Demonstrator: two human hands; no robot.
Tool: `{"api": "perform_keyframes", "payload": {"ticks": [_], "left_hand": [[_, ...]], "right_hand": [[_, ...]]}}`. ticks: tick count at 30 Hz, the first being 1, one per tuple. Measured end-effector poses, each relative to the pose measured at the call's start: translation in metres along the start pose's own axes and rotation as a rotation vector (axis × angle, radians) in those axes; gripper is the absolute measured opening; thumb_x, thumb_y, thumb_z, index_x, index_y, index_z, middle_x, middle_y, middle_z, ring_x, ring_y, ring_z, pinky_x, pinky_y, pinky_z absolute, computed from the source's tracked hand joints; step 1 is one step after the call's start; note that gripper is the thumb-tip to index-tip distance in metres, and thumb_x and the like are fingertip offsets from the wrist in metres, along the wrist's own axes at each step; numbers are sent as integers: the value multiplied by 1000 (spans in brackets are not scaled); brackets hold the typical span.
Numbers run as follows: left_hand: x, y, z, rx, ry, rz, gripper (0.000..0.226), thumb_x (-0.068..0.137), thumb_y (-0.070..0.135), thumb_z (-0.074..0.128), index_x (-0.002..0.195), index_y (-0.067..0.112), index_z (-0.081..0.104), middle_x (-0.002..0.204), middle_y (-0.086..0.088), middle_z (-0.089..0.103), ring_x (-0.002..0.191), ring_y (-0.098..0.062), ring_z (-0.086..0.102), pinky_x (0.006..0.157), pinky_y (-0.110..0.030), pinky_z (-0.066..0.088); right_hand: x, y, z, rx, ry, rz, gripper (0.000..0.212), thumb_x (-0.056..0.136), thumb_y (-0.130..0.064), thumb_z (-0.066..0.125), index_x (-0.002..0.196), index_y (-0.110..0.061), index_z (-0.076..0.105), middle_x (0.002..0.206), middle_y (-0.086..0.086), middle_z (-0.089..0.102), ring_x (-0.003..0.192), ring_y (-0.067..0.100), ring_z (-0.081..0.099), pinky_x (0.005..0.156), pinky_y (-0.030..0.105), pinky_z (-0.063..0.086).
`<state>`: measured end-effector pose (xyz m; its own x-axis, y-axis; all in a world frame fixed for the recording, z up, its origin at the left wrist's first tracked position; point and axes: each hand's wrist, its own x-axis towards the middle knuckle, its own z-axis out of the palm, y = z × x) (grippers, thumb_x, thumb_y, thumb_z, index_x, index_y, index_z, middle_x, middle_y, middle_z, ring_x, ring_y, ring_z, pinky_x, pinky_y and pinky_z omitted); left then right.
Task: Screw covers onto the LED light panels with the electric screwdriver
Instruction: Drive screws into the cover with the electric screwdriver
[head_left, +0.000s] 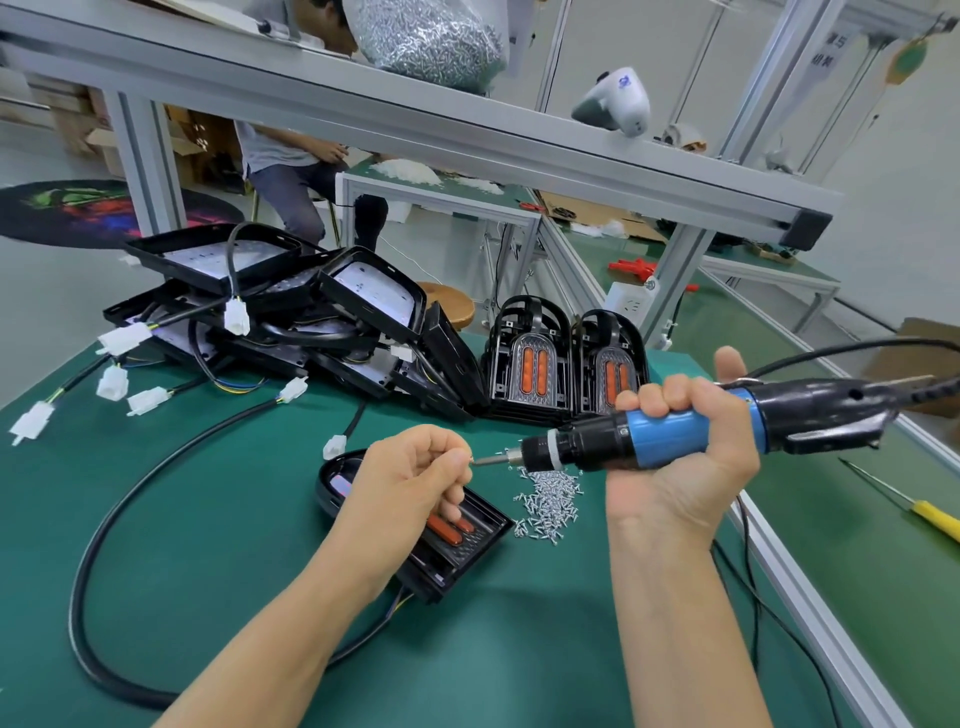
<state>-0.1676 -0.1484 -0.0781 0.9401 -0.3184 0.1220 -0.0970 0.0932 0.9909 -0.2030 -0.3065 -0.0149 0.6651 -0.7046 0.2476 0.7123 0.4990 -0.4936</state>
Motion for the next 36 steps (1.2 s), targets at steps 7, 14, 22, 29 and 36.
{"api": "perform_keyframes", "payload": {"ticks": [7,14,22,29,36], "left_hand": [[-3,0,0,-443,-4,-129,5,81,7,61,79,3,63,70,-5,61,55,-9,53,52,-20,49],[-6,1,-2,-592,-7,-135,13,66,5,68,79,7,65,68,-7,62,56,-11,57,54,-22,54],[-7,0,-3,-564,-19,-119,13,64,5,69,76,9,68,70,-6,63,59,-11,58,55,-24,54],[-7,0,-3,-494,-33,-92,9,64,8,70,72,12,69,71,-4,64,60,-11,58,57,-24,54],[-7,2,-1,-453,-27,-78,10,64,7,69,73,8,66,71,-4,64,62,-10,58,57,-24,54]], "right_hand": [[-1,-12,9,16,-43,-55,35,68,-9,50,100,-22,57,56,-6,42,47,10,42,57,22,43],[-5,-12,15,-5,-86,-44,32,69,-9,49,98,-22,57,56,-7,42,48,10,41,58,22,42],[-5,-15,16,-5,-102,-33,33,70,-8,49,99,-20,57,57,-6,43,48,10,41,57,21,41],[-5,-16,16,-14,-88,-25,32,69,-10,48,97,-21,58,57,-6,42,47,10,41,57,21,41],[-4,-17,15,-10,-91,-11,32,69,-10,48,98,-21,58,57,-6,42,48,10,41,56,23,41]]}}
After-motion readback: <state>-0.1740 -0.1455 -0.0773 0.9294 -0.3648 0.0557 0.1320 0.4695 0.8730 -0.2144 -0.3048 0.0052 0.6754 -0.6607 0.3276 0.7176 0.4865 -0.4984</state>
